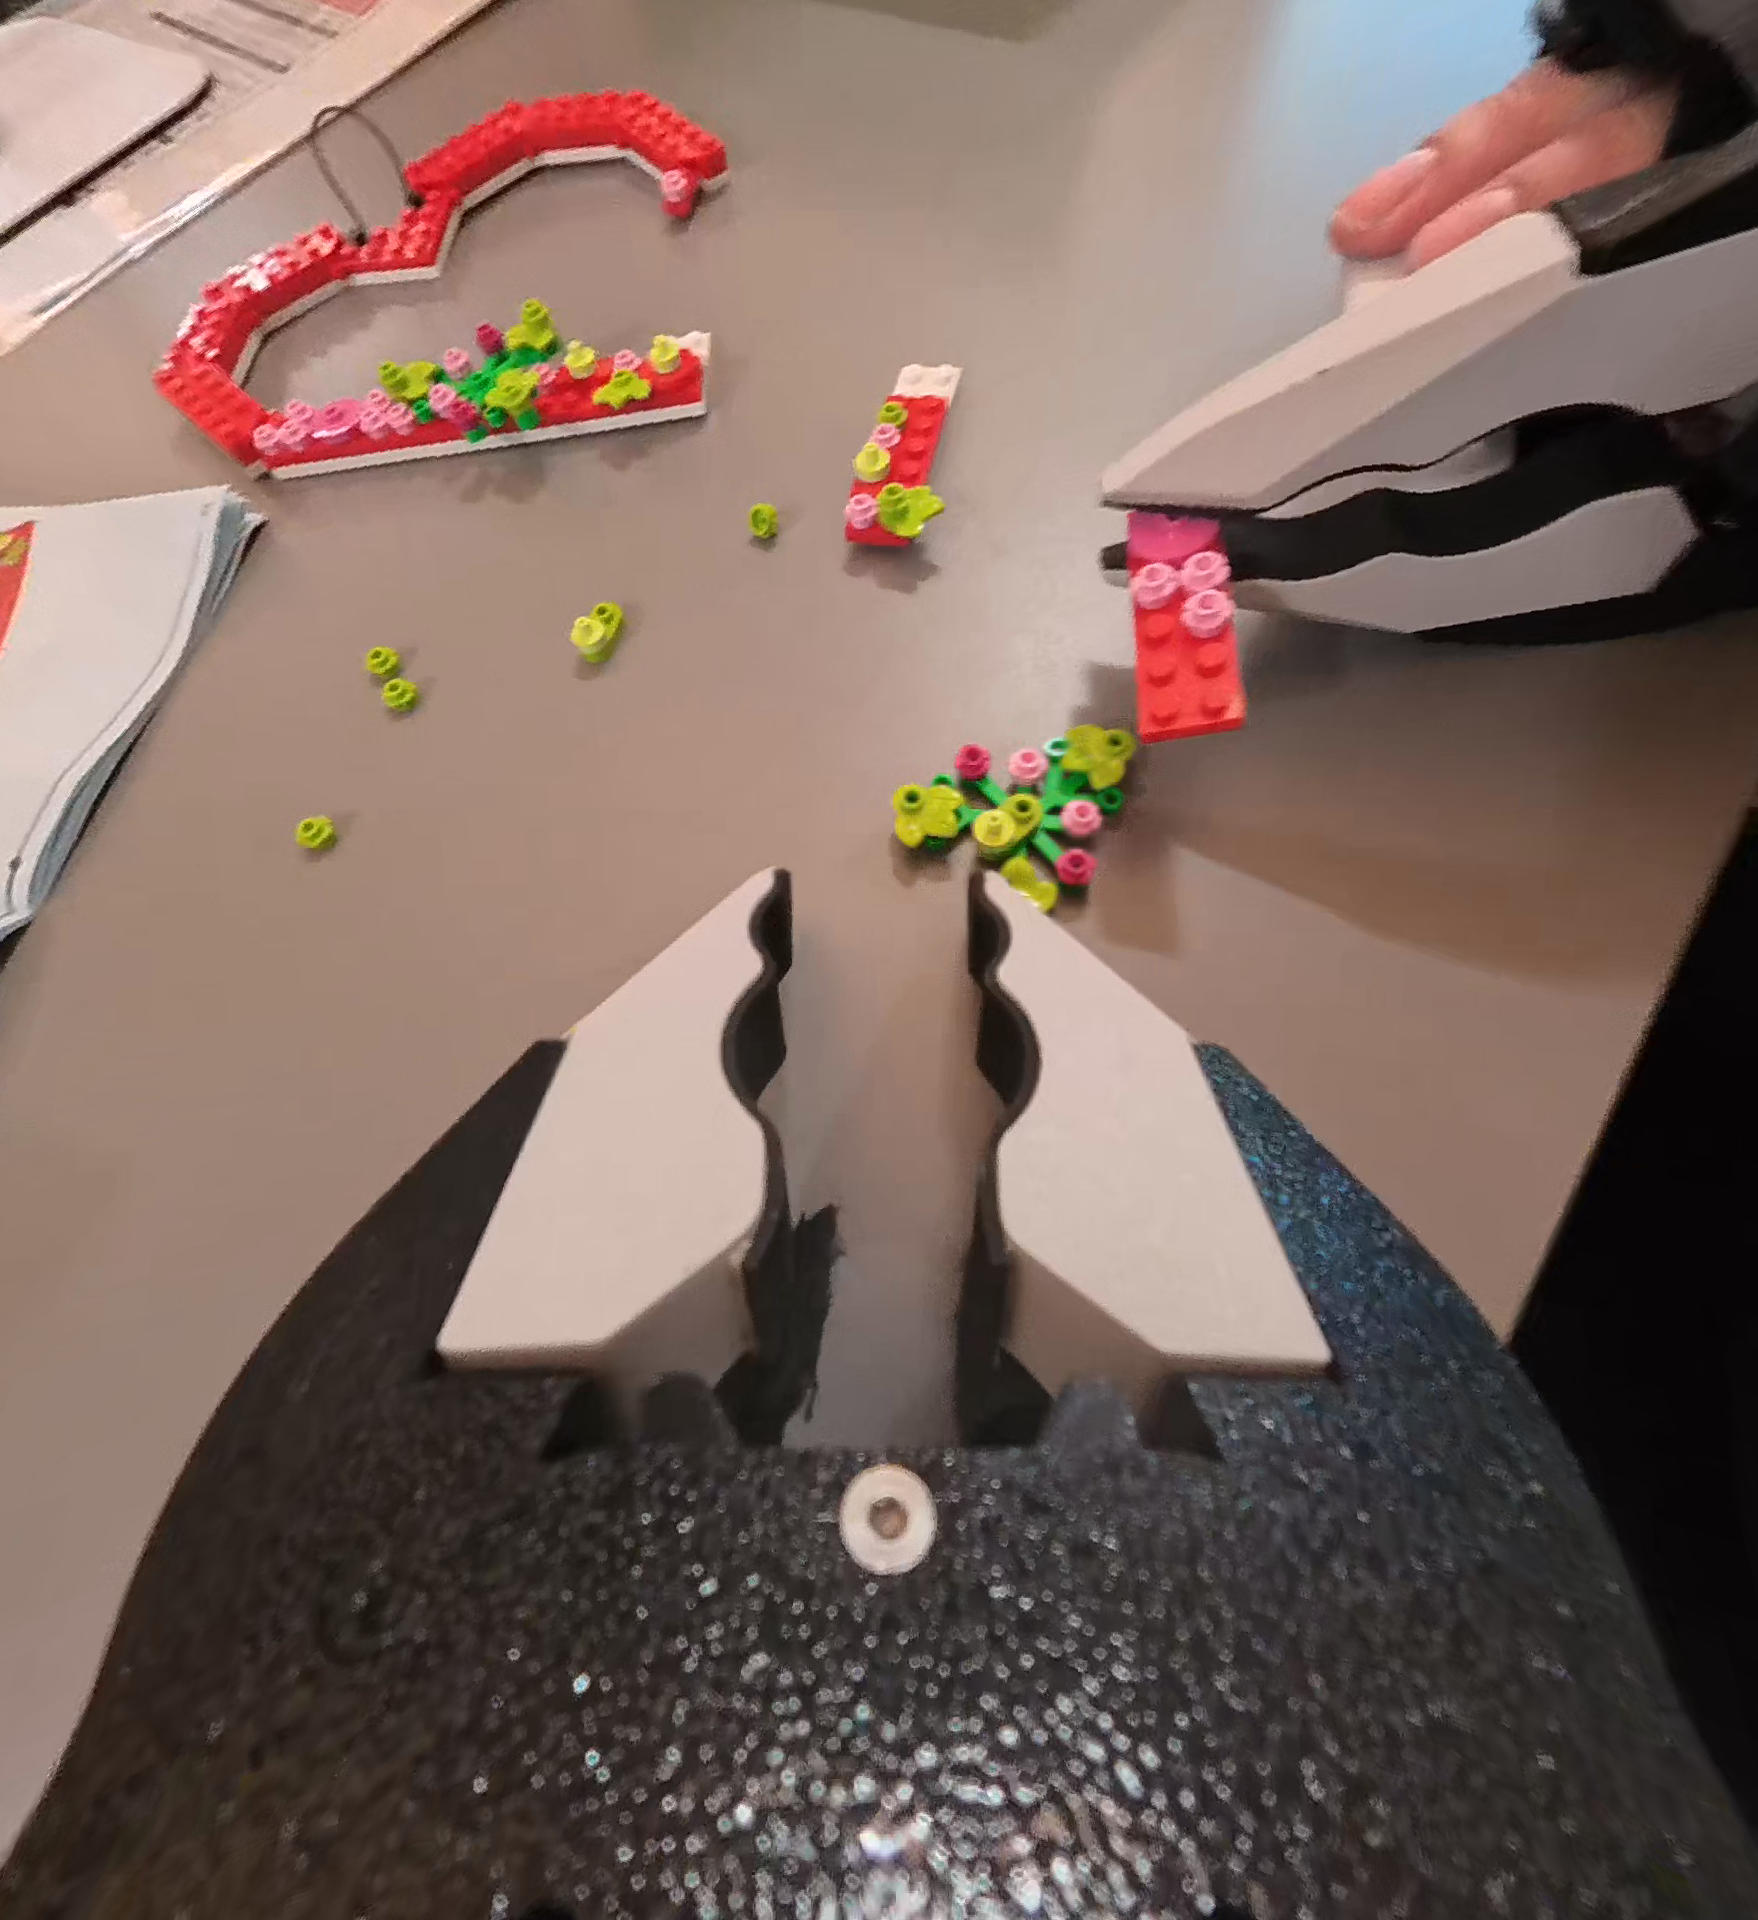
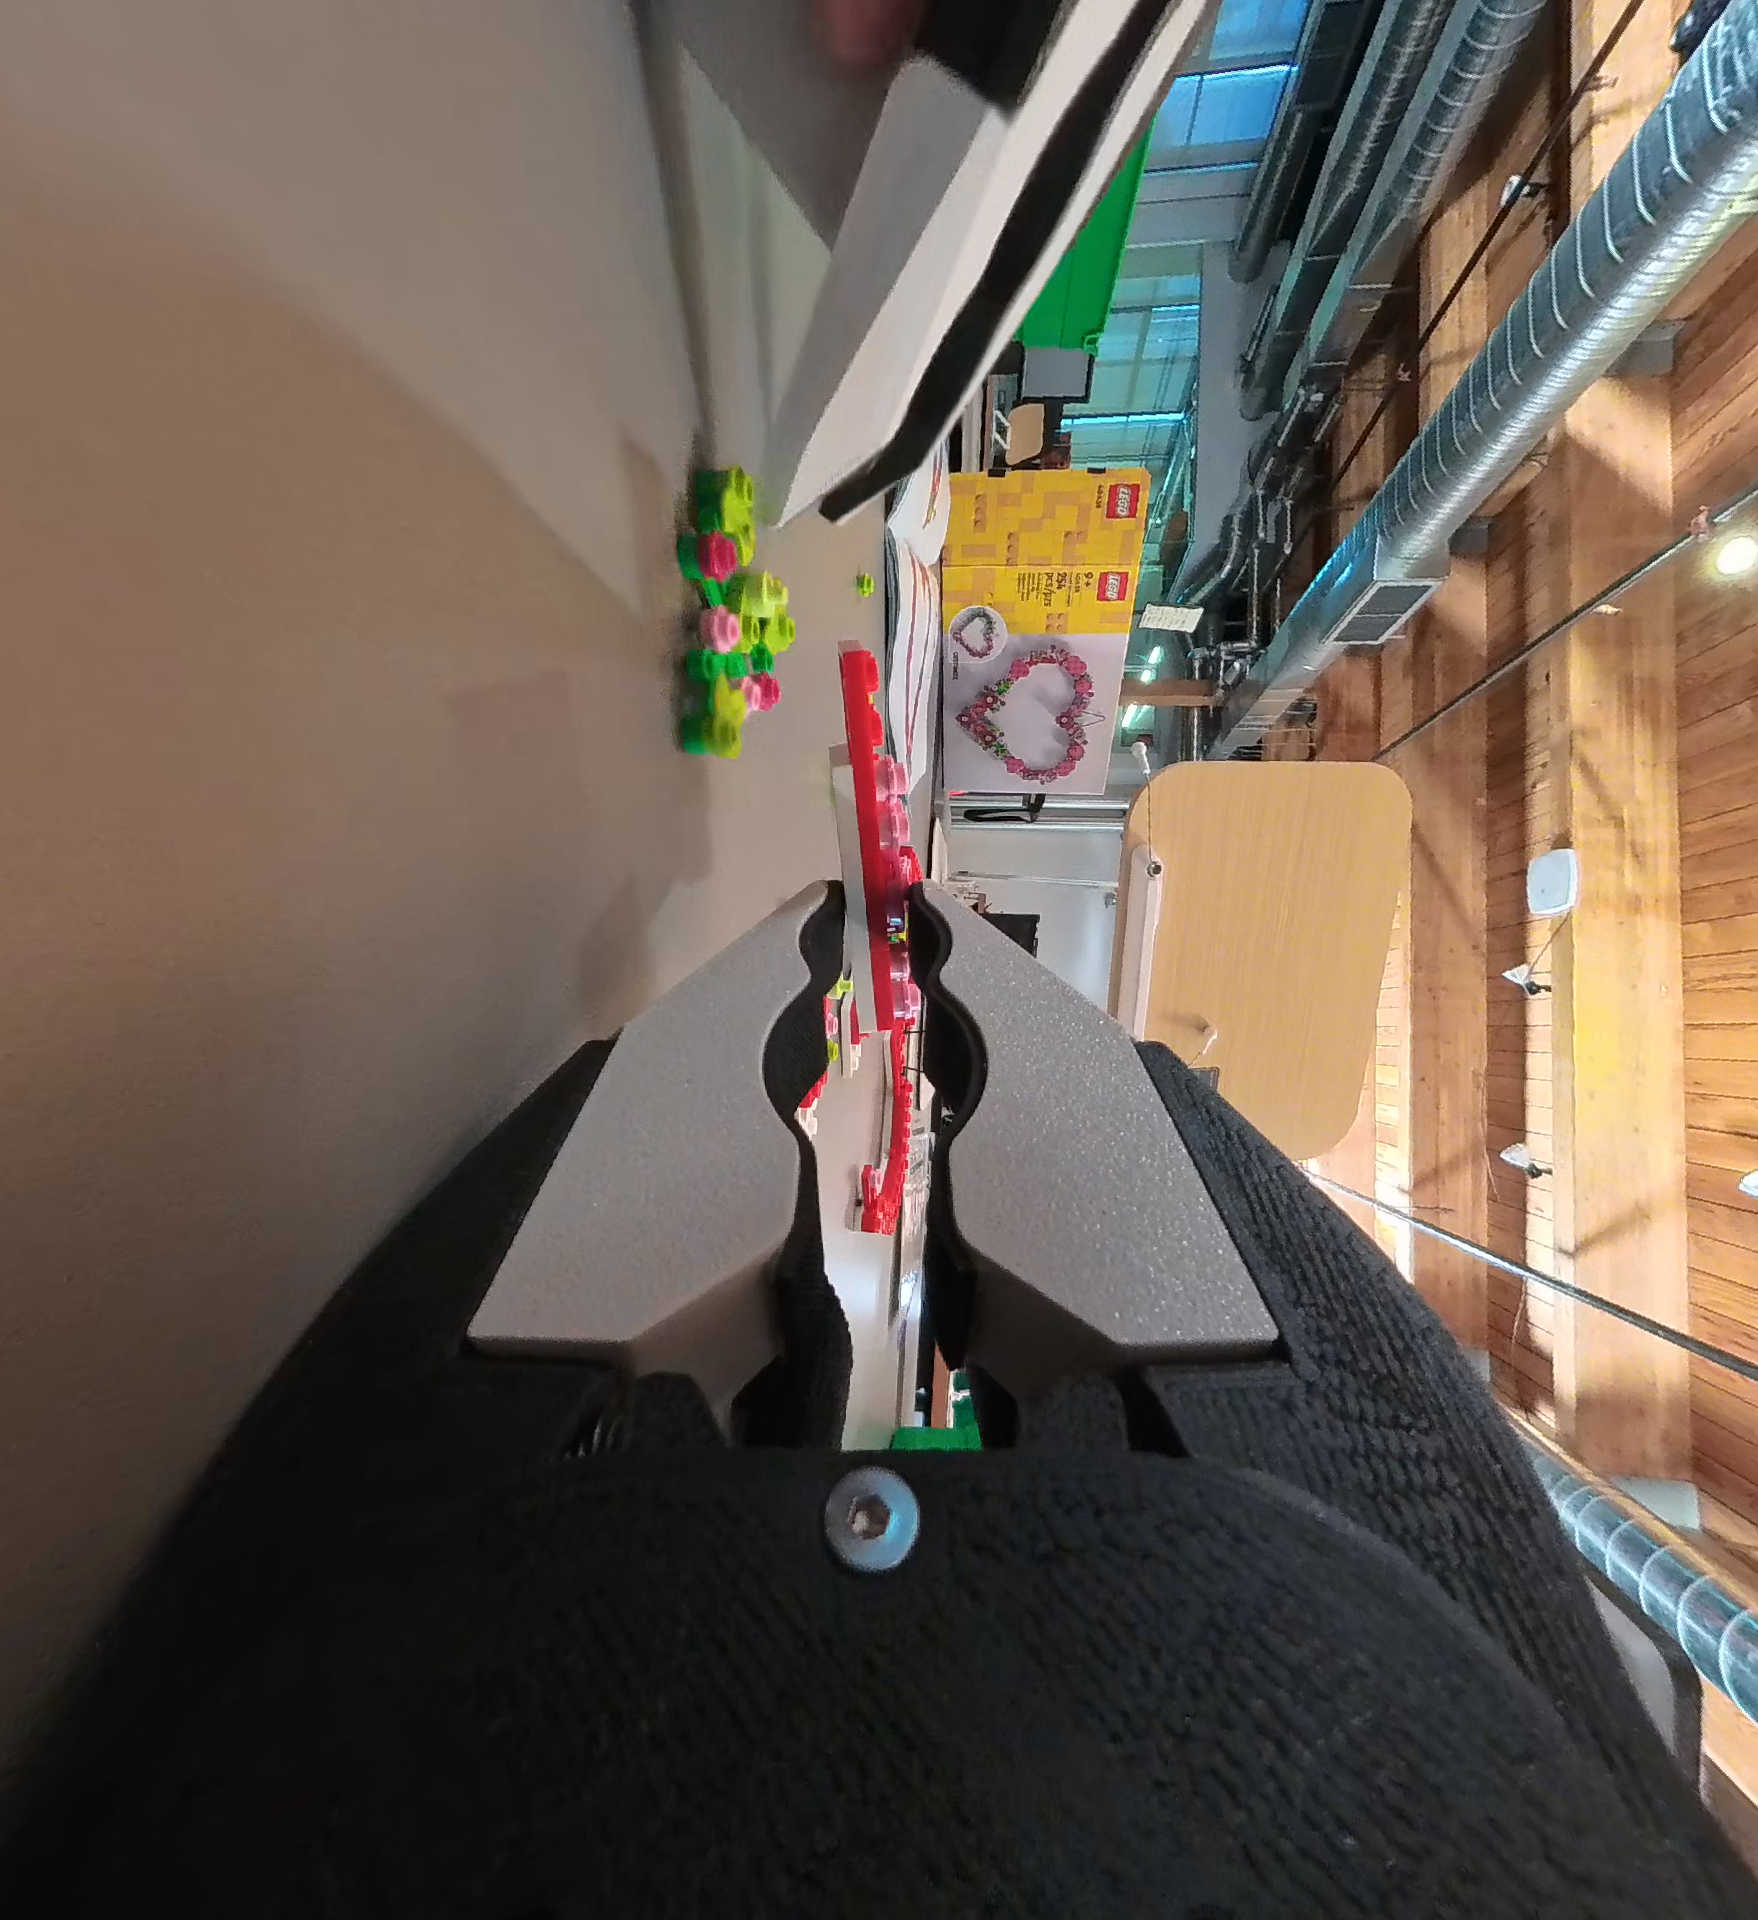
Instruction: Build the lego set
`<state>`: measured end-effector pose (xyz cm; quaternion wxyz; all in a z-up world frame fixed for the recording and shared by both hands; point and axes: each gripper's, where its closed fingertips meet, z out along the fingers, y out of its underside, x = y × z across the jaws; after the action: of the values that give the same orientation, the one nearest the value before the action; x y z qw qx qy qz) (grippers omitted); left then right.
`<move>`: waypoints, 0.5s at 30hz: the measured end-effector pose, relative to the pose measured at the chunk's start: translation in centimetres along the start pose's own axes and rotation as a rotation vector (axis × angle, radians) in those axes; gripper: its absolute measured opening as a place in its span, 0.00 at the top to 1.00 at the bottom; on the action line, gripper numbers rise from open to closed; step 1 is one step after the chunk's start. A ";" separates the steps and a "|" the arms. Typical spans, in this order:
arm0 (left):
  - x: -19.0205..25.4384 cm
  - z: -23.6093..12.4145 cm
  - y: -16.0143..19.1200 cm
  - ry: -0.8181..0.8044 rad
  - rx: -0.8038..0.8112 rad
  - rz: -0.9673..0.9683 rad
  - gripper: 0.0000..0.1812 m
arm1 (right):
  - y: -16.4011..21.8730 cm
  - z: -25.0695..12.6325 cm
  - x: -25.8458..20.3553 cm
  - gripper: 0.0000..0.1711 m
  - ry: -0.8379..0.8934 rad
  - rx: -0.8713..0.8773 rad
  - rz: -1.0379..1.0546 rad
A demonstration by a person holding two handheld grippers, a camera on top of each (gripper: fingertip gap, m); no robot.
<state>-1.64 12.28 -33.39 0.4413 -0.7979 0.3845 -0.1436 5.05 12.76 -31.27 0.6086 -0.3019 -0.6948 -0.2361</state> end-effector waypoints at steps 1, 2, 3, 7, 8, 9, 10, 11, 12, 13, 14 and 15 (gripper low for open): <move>0.5 -0.1 -0.2 0.032 0.013 0.008 0.81 | 0.0 0.0 0.0 0.94 0.000 0.000 0.000; 1.0 -0.3 -0.3 0.071 0.024 0.017 0.81 | 0.0 0.0 0.0 0.94 0.000 0.000 0.000; 1.6 -0.4 -0.3 0.111 0.031 0.024 0.81 | 0.0 0.0 0.0 0.94 0.000 0.001 0.000; 2.6 -0.5 0.0 0.198 0.011 0.026 0.80 | 0.0 0.0 0.0 0.94 -0.001 0.000 0.000; 2.7 -0.5 0.1 0.205 0.007 0.023 0.80 | 0.0 0.0 0.0 0.94 -0.001 0.001 0.000; 2.7 -0.5 0.2 0.208 0.000 0.022 0.80 | 0.0 0.0 0.0 0.94 -0.001 0.001 0.001; 2.8 -0.4 0.3 0.214 -0.010 0.024 0.80 | 0.0 0.0 0.0 0.94 -0.001 0.001 0.001; 2.9 -0.3 0.5 0.214 -0.023 0.030 0.81 | 0.0 0.0 0.0 0.94 -0.002 0.001 0.002; 3.0 -0.2 0.6 0.212 -0.036 0.039 0.81 | 0.0 0.0 0.0 0.94 -0.002 0.001 0.002; 3.2 -0.2 0.6 0.216 -0.034 0.041 0.82 | 0.0 0.0 0.0 0.94 -0.002 0.001 0.002; 3.3 -0.1 0.5 0.216 -0.034 0.042 0.82 | 0.0 0.0 0.0 0.94 -0.002 0.001 0.002; 3.4 -0.1 0.5 0.216 -0.034 0.042 0.83 | 0.0 0.0 0.0 0.94 -0.001 0.001 0.001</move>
<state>0.34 9.57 -34.10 0.3868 -0.7769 0.4488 -0.2129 5.00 12.78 -31.29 0.6083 -0.3022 -0.6952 -0.2354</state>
